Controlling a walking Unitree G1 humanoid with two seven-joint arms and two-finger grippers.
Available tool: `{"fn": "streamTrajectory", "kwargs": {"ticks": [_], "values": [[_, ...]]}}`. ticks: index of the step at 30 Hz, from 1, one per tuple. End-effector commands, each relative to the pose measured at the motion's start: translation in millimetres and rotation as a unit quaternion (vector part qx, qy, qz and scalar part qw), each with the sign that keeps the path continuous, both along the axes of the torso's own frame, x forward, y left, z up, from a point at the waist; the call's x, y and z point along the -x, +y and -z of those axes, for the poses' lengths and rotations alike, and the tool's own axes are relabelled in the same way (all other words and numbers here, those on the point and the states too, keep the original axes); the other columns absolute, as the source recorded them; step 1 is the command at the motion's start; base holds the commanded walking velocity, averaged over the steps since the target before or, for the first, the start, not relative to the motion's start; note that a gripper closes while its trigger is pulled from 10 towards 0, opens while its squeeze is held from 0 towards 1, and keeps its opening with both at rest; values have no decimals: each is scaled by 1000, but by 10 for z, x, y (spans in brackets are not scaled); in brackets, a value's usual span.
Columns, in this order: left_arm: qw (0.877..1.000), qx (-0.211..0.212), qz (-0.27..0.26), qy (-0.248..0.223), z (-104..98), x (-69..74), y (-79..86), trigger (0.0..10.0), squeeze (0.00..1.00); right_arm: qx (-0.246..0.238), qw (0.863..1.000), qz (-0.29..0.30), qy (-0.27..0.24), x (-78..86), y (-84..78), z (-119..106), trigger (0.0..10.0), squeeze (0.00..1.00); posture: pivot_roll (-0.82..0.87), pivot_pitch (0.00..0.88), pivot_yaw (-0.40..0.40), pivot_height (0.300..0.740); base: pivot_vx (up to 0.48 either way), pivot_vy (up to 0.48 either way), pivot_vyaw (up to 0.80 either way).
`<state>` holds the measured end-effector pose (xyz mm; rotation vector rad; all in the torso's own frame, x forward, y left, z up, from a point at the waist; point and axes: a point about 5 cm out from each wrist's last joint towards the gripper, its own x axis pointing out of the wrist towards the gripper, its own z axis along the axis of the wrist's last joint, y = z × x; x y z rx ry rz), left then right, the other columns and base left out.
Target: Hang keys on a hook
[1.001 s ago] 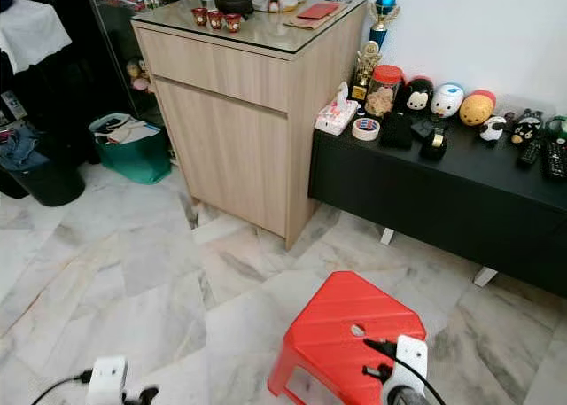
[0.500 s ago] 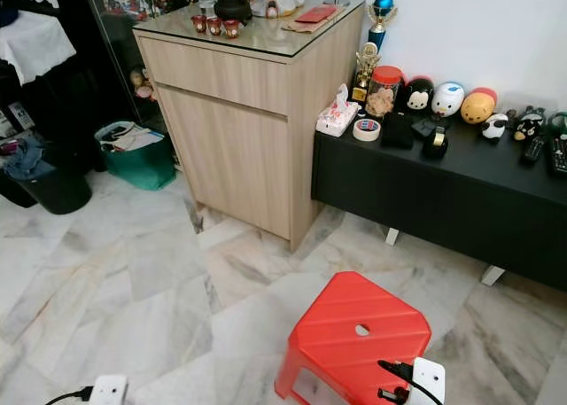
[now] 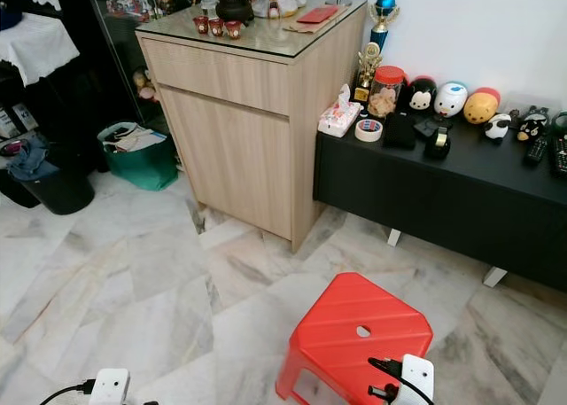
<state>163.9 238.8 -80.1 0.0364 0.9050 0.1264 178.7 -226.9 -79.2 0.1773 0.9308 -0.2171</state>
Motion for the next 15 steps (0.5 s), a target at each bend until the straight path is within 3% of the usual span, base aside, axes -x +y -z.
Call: {"fn": "streamTrajectory", "kwargs": {"ticks": [1, 7, 15], "values": [[1000, 5, -18, 10, 25, 46, 4, 10000, 0, 6, 1000, -6, -1, -42, -45, -30, 10000, 0, 77, 0, -63, 740, 0, 0, 0], [1000, 7, -28, 12, 42, 78, -10, 10000, 0, 10, 1000, -13, 0, -29, -49, -25, 10000, 0, 94, 0, -76, 740, 0, 0, 0], [1000, 8, -17, 25, 110, 110, -237, 10000, 0, -2, 1000, -9, 0, -26, 8, -10, 10000, 0, 104, 0, -47, 740, 0, 0, 0]]}}
